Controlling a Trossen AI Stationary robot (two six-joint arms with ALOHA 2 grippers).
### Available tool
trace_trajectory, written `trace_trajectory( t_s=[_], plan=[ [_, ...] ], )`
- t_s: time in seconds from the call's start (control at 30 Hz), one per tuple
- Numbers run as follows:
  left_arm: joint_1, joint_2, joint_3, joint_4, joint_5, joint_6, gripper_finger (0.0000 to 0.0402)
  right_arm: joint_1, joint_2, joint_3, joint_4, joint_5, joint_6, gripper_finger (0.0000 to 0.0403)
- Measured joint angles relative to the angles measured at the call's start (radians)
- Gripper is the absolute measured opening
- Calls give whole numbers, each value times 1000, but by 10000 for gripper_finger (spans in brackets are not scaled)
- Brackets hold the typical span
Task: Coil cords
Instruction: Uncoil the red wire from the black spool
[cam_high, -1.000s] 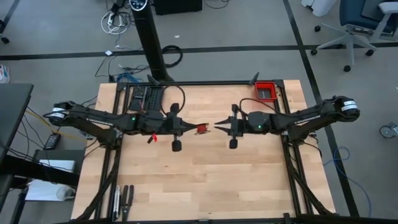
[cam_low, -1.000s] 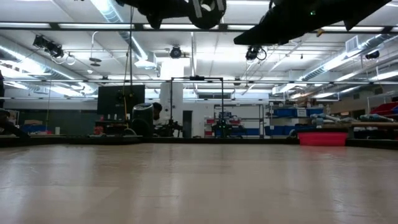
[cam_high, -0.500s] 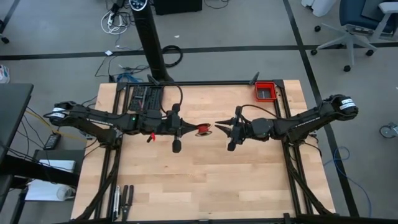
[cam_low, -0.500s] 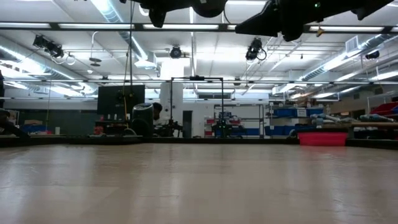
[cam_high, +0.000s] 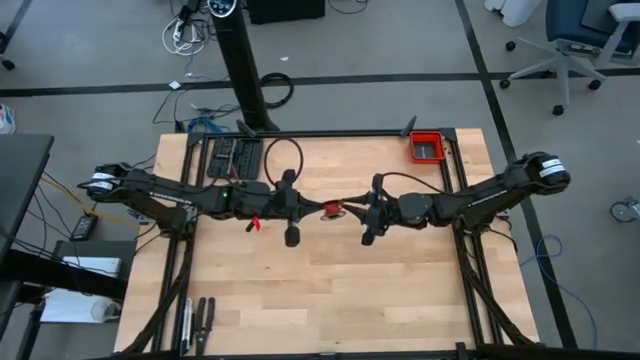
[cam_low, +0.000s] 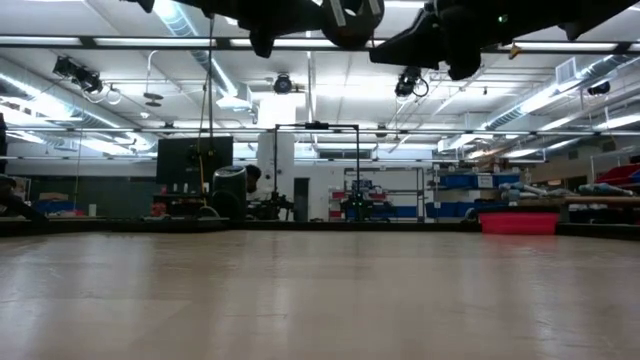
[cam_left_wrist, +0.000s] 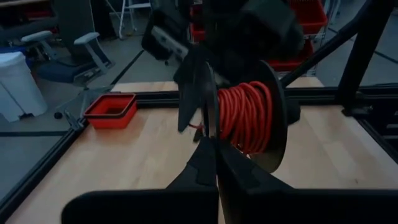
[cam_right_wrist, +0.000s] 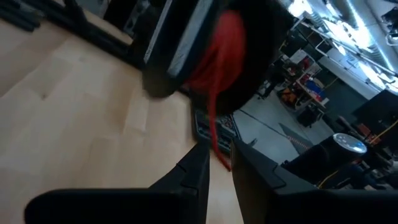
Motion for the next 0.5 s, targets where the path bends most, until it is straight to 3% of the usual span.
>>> trace_trajectory(
  t_s=[0.5],
  plan=[
    [0,0,0,-5,-2,0,0,0,42,0,40,7,-14,63]
  ],
)
